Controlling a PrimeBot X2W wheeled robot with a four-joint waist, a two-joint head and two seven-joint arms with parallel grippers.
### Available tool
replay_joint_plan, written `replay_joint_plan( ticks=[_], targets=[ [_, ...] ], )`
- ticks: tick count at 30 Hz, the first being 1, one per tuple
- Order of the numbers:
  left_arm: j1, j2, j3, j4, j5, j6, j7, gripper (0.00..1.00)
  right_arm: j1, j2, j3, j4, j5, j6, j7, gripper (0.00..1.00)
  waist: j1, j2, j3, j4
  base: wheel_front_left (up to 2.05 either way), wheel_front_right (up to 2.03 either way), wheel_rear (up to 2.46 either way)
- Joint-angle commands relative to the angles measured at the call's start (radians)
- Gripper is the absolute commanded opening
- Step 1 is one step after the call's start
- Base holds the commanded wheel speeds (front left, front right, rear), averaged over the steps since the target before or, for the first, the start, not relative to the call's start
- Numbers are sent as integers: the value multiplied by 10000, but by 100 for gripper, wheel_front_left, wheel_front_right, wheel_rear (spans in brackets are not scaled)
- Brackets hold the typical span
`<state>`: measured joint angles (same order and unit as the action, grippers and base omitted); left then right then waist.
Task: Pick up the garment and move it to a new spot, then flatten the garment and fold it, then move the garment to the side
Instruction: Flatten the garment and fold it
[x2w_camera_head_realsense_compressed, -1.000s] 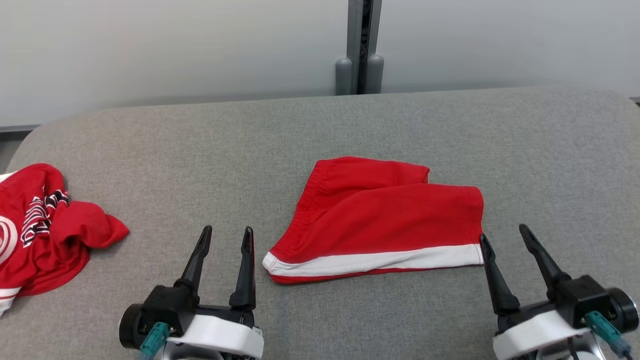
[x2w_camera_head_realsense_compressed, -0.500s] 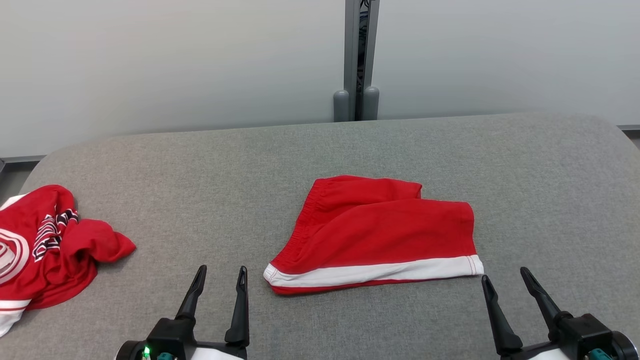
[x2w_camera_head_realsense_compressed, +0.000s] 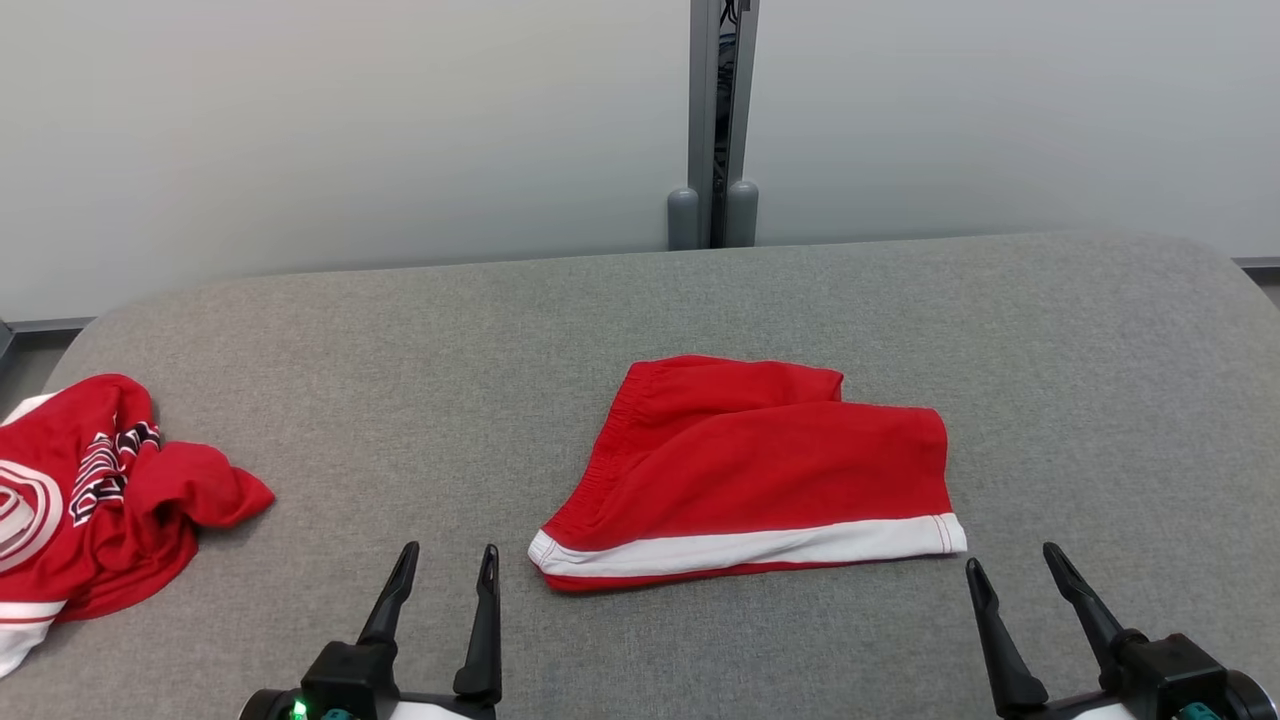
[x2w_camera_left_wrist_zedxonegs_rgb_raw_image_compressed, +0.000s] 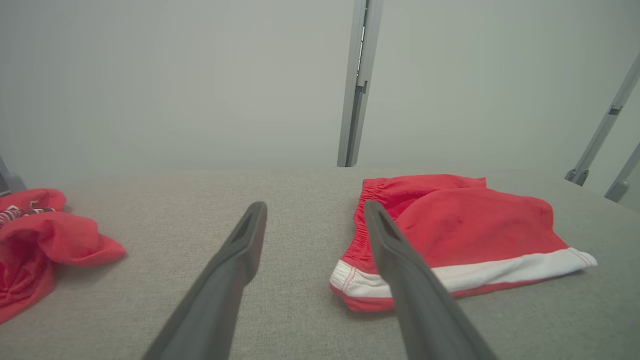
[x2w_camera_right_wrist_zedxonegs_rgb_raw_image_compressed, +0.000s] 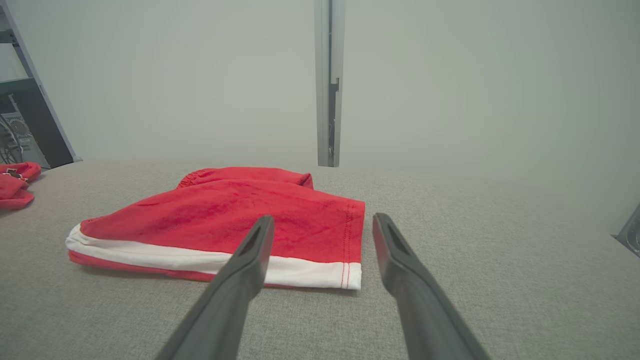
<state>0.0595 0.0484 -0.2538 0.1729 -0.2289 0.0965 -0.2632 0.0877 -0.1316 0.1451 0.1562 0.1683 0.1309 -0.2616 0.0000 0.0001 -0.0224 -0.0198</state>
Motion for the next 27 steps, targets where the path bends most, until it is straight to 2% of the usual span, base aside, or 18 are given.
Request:
replay_joint_plan(
  ticks=[1, 4, 11, 19, 27],
  targets=[
    [6, 37, 6, 19, 38, -6, -12, 100, 31, -84, 13, 47, 14, -1, -51, 100, 0, -1, 0, 8, 0, 0, 0],
    [-16, 37, -29, 82, 41, -16, -12, 100, 19, -112, 30, 60, 19, -1, -51, 100, 0, -1, -7, 17, 0, 0, 0],
    [-363, 41, -259, 837, 600, -363, -12, 100, -72, -135, 169, 106, 75, -1, -51, 100, 0, -1, 34, 38, 0, 0, 0],
    [-1752, 99, -616, 2743, 1006, -987, -12, 100, -309, -253, 342, 87, 102, -1, -51, 100, 0, -1, 362, -50, 0, 0, 0],
    [-3048, 115, -868, 4580, 1048, -1434, -1, 100, -592, -255, 460, 18, 70, -1, -51, 100, 0, -1, 774, -269, 0, 0, 0]
  ],
)
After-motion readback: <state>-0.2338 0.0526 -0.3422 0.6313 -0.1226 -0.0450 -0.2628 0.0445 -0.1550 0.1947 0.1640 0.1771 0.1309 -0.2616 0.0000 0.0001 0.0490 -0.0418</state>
